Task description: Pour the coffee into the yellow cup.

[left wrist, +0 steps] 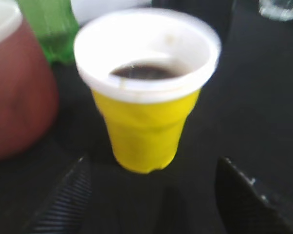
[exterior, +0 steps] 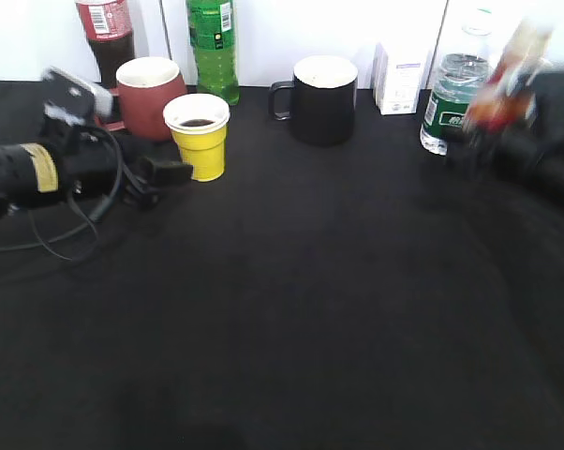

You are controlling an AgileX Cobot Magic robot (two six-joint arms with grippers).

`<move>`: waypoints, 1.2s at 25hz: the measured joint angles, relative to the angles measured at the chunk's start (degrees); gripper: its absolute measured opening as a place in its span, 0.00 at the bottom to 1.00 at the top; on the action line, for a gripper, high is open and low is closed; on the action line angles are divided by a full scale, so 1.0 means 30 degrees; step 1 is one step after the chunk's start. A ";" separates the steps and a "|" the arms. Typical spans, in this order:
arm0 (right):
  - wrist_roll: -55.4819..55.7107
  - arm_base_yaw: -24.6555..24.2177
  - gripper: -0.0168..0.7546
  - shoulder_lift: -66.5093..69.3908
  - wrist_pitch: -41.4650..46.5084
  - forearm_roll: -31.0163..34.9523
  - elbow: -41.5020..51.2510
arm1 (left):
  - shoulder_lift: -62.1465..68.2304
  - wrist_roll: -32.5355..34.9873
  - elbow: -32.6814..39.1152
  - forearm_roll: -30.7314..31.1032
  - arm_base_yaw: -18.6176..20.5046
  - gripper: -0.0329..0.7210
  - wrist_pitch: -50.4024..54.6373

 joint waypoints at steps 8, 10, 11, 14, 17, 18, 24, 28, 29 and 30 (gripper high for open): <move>-0.0414 0.0000 0.74 0.1817 -0.1103 0.0354 -0.0018 | -0.1154 -0.0160 0.0029 0.0745 0.0000 0.83 0.0035; 0.0135 0.0000 0.83 0.1743 0.0043 0.0190 -0.0018 | -0.1535 -0.0160 0.0029 0.0789 0.0000 0.82 0.0141; 0.0329 0.0000 0.85 0.1370 0.0763 0.0038 -0.0018 | -0.1710 -0.0160 0.0029 0.0789 0.0000 0.82 0.0272; 0.0514 0.0000 0.86 -0.0155 0.3340 -0.0039 -0.0018 | -0.2151 -0.0973 0.0029 0.1078 0.0000 0.82 0.1139; 0.1100 0.0000 0.86 -0.1295 0.5226 -0.0077 0.0230 | -0.3138 -0.2529 0.0029 0.2343 -0.0541 0.82 0.2906; 0.1258 0.0000 0.86 -0.1783 0.6043 -0.0101 0.0459 | -0.3478 -0.3155 0.0029 0.2450 -0.1167 0.82 0.4270; 0.1400 0.0000 0.81 -0.6974 1.7256 -0.0014 -0.0738 | -0.6013 -0.4883 -0.0341 -0.4046 -0.6578 0.72 1.7496; 0.1341 0.0000 0.79 -0.9656 2.3342 0.0347 -0.3047 | -0.7983 -0.3337 -0.2914 -0.6902 -0.8295 0.65 2.4621; 0.0883 0.0000 0.79 -1.0610 2.4206 0.1124 -0.3109 | -0.8879 -0.1398 -0.3482 -0.8519 -0.8479 0.65 2.5627; -0.0066 0.0000 0.79 -1.1785 2.5081 0.2043 -0.3146 | -0.9894 0.0386 -0.3758 -1.0198 -0.8503 0.65 2.6404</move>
